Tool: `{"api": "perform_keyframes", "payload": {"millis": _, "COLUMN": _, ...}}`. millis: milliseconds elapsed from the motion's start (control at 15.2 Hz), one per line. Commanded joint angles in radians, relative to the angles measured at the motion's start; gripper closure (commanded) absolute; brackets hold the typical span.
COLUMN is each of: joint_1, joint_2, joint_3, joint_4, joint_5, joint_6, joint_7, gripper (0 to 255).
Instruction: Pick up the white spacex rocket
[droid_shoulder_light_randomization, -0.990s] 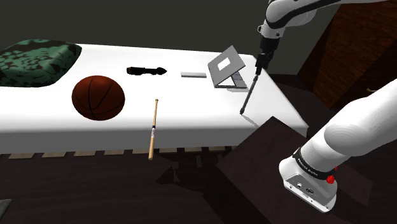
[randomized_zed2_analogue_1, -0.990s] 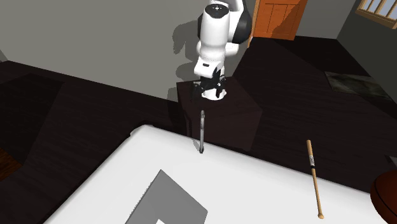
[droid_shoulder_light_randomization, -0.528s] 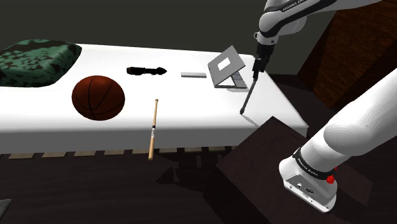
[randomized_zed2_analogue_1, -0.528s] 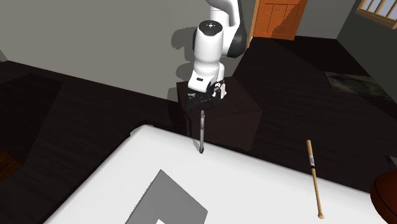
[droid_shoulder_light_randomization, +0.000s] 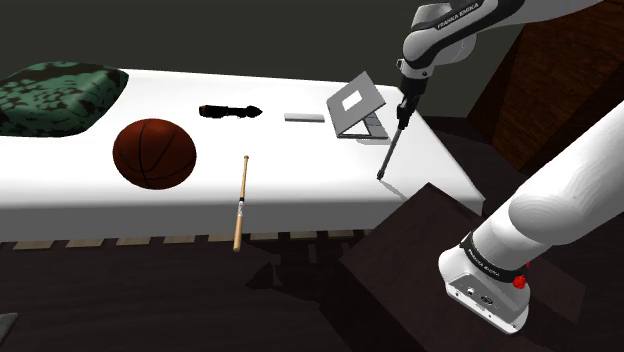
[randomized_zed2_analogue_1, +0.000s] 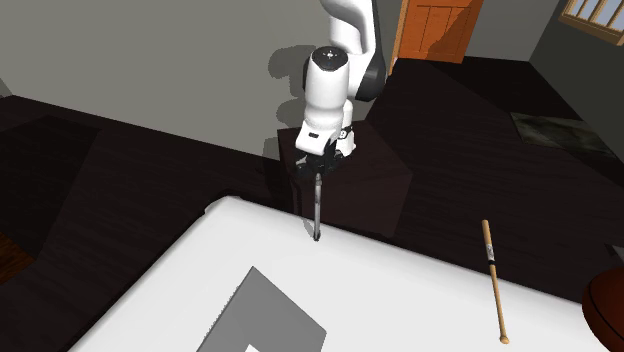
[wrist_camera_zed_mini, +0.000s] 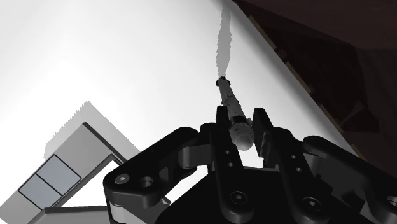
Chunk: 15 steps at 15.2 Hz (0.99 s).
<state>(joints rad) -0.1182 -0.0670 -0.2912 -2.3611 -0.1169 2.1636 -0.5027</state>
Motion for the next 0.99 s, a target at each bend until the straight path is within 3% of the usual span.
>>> {"api": "perform_keyframes", "payload": {"millis": 0, "joint_1": 0.0, "joint_2": 0.001, "joint_3": 0.0, "joint_4": 0.0, "joint_5": 0.0, "joint_6": 0.001, "joint_7": 0.0, "gripper": 255}}
{"api": "perform_keyframes", "payload": {"millis": 396, "joint_1": 0.0, "joint_2": -0.001, "joint_3": 0.0, "joint_4": -0.002, "joint_5": 0.0, "joint_6": 0.0, "joint_7": 0.001, "gripper": 255}}
{"api": "perform_keyframes", "payload": {"millis": 924, "joint_1": 0.001, "joint_2": -0.064, "joint_3": 0.006, "joint_4": 0.05, "joint_5": -0.011, "joint_6": -0.112, "joint_7": 0.005, "gripper": 255}}
